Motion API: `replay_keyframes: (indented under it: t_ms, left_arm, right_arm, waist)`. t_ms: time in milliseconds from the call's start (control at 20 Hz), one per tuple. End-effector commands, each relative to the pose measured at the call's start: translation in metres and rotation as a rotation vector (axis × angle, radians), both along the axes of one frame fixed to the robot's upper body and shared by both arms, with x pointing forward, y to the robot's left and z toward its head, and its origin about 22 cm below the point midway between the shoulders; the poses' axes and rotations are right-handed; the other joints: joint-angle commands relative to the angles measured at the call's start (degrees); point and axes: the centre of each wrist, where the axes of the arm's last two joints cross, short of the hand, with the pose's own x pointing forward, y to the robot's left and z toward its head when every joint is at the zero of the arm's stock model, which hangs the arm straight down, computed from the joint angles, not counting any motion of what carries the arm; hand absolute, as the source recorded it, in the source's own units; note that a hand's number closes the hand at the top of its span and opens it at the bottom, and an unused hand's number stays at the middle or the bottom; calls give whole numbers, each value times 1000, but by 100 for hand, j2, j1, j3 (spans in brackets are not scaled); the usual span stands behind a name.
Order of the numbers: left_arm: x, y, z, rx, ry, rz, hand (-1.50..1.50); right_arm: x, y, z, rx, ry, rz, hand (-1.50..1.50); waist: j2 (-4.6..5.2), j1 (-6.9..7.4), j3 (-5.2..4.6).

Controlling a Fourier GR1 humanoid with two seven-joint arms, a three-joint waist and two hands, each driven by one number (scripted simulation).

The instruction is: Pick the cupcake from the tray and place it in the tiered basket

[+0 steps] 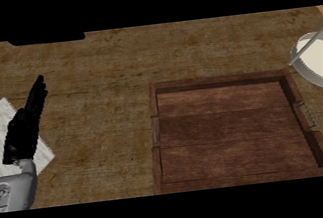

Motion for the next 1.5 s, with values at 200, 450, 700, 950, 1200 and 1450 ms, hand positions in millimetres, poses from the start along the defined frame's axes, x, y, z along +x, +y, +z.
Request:
replay_keyframes:
  t_ms: [200, 450, 700, 950, 1200, 1450]
  left_arm:
    - [-5, 9, 2, 6, 5, -4, 0]
    - [-3, -3, 0, -1, 9, -12, 0]
    - [-4, 8, 6, 7, -7, -4, 0]
    - [-5, -1, -1, 15, -16, -7, 0]
    - [-5, 3, 6, -11, 4, -3, 0]
    - [-2, 0, 8, -2, -10, 15, 0]
  right_arm:
    - [11, 0, -34, 172, 59, -22, -150]
    - [-1, -24, -32, 302, -72, -43, -150]
    - [-5, -38, 0, 395, -198, -61, -150]
    - [-42, -80, 40, 446, -173, -161, -150]
    - [-98, -129, 51, 563, -98, -234, -150]
    - [-147, -161, 43, 587, -104, -230, -150]
  waist:
    - [13, 16, 21]
    - [18, 5, 24]
    - [37, 41, 25]
    - [28, 7, 23]
    - [31, -23, 31]
    - [66, 8, 49]
